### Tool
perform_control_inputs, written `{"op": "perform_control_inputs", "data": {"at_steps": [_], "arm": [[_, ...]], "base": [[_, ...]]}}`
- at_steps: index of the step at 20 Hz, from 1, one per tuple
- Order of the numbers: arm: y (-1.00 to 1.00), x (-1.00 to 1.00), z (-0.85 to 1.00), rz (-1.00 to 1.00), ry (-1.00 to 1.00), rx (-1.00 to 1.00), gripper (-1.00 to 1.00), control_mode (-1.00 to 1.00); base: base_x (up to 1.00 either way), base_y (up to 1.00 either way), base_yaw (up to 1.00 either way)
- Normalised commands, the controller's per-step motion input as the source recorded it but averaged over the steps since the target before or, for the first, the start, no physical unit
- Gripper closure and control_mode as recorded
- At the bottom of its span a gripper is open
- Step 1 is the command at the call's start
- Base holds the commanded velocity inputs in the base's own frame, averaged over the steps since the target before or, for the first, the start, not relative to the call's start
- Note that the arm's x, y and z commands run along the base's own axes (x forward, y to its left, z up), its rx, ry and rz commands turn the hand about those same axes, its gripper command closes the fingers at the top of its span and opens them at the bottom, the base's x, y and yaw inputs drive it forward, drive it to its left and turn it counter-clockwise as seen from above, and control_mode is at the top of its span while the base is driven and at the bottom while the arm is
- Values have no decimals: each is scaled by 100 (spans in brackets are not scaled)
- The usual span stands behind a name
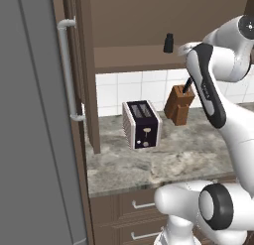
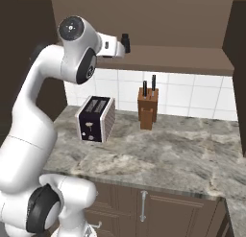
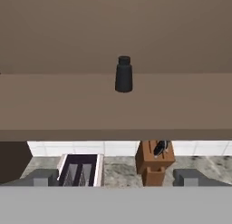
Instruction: Retrieve the shaker from the cabinet and place it next the steak on a plate on the dining table.
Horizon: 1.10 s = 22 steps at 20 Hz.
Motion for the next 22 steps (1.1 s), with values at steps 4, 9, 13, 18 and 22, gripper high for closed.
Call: {"op": "perform_control_inputs", "data": {"at_steps": [4, 9, 13, 18, 22], "arm": [[-11, 42, 15, 0, 0, 0, -100, -100], [-12, 41, 14, 0, 0, 0, -100, -100], [-3, 42, 1, 0, 0, 0, -100, -100], [0, 39, 0, 0, 0, 0, -100, -100], [0, 33, 0, 1, 0, 0, -100, -100]], "base": [[0, 0, 0], [0, 0, 0], [0, 0, 0], [0, 0, 0], [0, 0, 0]]}}
